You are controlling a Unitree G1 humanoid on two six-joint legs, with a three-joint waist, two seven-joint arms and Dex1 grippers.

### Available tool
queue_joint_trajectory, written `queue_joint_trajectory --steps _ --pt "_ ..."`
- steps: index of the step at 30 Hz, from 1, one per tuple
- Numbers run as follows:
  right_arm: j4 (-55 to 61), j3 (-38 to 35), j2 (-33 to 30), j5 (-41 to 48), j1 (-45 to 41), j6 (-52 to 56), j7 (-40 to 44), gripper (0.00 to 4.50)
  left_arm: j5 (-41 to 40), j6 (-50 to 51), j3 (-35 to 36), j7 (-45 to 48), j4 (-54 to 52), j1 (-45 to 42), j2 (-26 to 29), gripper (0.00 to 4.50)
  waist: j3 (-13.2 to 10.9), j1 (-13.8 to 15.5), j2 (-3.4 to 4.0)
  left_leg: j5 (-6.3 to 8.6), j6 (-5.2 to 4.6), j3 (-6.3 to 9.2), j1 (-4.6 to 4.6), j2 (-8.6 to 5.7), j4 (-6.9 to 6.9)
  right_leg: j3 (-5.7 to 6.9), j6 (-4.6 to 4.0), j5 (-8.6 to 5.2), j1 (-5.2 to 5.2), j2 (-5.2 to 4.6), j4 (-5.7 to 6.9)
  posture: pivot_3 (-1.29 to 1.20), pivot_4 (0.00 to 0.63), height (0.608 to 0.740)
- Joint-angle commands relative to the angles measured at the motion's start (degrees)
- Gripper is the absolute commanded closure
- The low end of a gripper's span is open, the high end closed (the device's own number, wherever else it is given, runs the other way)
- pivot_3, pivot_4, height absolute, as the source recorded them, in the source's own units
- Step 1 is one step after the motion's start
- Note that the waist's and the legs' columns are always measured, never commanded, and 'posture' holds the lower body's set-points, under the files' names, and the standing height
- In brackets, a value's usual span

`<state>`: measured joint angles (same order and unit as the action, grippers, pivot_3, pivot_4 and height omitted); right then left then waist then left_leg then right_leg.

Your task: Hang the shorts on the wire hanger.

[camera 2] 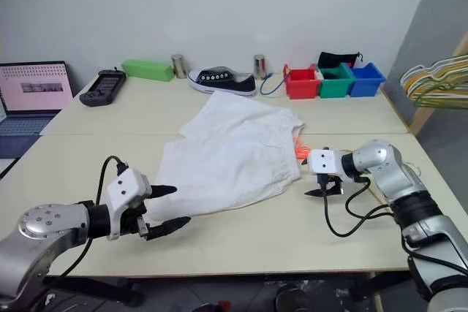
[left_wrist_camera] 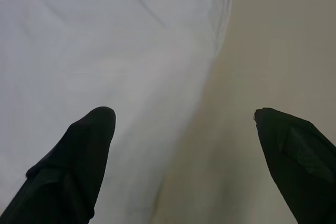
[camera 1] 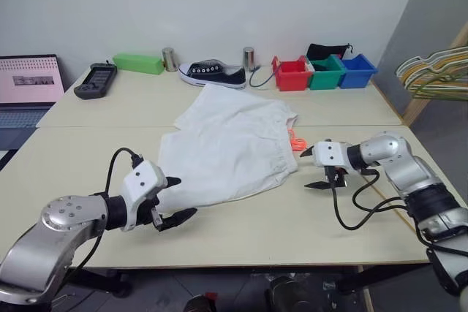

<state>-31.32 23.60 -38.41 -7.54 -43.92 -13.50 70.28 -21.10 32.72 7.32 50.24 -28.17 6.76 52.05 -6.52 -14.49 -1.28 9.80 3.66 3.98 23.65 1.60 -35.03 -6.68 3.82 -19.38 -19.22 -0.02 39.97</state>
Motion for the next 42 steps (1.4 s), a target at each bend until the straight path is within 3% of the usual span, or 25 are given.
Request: queue_joint_trajectory --steps 1,12,14,20,30,35,38,42 --pt "-9.93 1.42 4.35 -4.08 -5.78 -7.25 -3.68 0.05 5.25 -6.94 -2.13 -1.47 4.85 1.55 -1.32 0.0 0.09 0.09 -0.01 0.0 0.0 0.02 -0.02 0.0 0.0 0.01 0.03 -0.02 0.03 0.0 0.0 -0.08 0.0 0.74" --pt "-29.68 4.67 10.73 -13.0 -13.84 -17.06 -10.09 0.05 11.63 -16.63 -6.4 -3.39 21.15 -3.6 -7.63 0.0 0.86 1.95 0.01 -0.02 -0.04 0.18 -0.13 -0.04 0.0 0.1 -0.09 0.11 0.14 0.03 0.02 -0.05 0.0 0.74" --pt "-31.93 4.53 11.24 -13.51 -14.66 -17.59 -9.86 0.42 12.33 -17.85 -7.48 -2.54 23.6 -4.8 -8.05 0.0 1.09 2.19 0.04 -0.02 -0.04 0.24 -0.16 -0.02 0.01 0.14 -0.09 0.11 0.17 0.05 0.03 -0.05 0.0 0.74" --pt "-35.05 4.06 12.15 -14.34 -16.25 -18.61 -10.45 1.9 13.37 -20.9 -8.39 -1.44 27.7 -7.71 -8.37 1.19 1.12 2.49 0.01 -0.01 -0.02 0.24 -1.24 -0.04 0.1 0.11 -0.15 -0.22 1.05 0.04 -0.03 -0.05 0.0 0.74" --pt "-36.75 3.43 12.37 -15.53 -15.97 -18.84 -12.61 4.39 13.83 -22.87 -7.41 0.25 28.53 -8.08 -6.78 3.43 1.12 2.73 0.03 -0.01 -0.03 0.3 -1.23 -0.04 0.12 0.12 0.0 0.0 1.05 0.05 -0.01 -0.05 0.0 0.74" --pt "-35.05 2.09 11.97 -14.03 -14.87 -19.11 -10.6 4.5 14.77 -23.9 -6.85 0.3 29.08 -8.14 -6.1 4.47 1.12 2.93 0.03 -0.01 -0.03 0.3 -1.18 -0.03 0.14 0.12 -0.11 -0.06 1.05 0.05 -0.01 -0.05 0.0 0.74" --pt "-29.02 1.67 10.4 -12.11 -11.0 -19.34 -5.91 4.5 14.7 -23.76 -6.28 1.71 27.8 -6.53 -4.13 4.47 1.12 3.09 0.03 -0.01 -0.03 0.3 -1.15 -0.01 0.19 0.13 -0.17 -0.1 1.02 0.05 -0.01 -0.05 0.0 0.74" --pt "-9.63 0.6 5.59 -4.34 -0.41 -10.85 6.84 4.5 13.35 -24.13 -4.35 5.47 25.28 -3.38 -0.26 4.47 1.17 3.47 0.0 0.01 -0.01 0.41 -1.0 0.02 0.23 0.23 -0.16 -0.21 0.98 0.06 -0.03 -0.05 0.0 0.74"
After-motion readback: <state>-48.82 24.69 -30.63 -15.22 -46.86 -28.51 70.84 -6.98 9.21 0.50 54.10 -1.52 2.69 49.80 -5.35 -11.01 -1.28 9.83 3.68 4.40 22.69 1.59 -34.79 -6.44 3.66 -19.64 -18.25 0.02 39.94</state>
